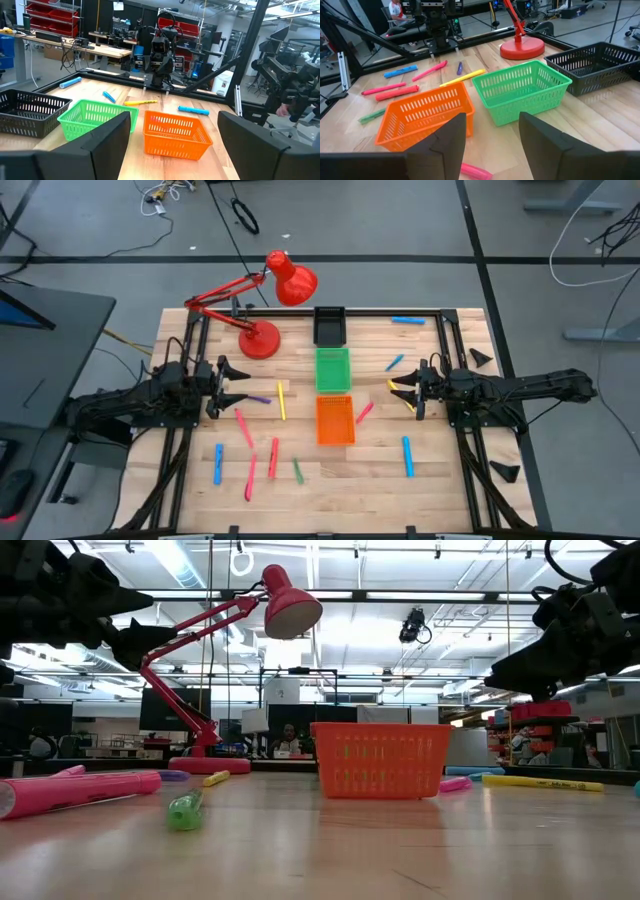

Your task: Pick & Place Markers

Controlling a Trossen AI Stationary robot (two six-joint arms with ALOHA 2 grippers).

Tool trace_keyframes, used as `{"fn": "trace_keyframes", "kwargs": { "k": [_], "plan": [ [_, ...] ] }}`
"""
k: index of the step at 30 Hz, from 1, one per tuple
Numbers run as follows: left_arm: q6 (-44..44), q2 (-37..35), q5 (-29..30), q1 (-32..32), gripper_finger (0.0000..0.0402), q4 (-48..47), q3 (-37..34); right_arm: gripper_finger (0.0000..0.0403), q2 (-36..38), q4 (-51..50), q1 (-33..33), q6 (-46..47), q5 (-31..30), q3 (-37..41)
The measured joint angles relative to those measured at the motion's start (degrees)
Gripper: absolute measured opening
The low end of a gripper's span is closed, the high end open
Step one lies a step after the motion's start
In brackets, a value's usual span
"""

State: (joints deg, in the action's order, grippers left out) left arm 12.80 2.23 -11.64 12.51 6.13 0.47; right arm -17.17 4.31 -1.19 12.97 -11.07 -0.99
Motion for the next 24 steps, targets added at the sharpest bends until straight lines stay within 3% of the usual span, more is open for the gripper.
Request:
{"fn": "trace_keyframes", "kwargs": {
  "k": [24],
  "plan": [
    [0.0, 0.01, 0.01, -0.01, 0.0307, 0.0, 0.0, 0.0185, 0.0, 1.05, -0.02, -0.01, -2.35, -0.02]
  ]
}}
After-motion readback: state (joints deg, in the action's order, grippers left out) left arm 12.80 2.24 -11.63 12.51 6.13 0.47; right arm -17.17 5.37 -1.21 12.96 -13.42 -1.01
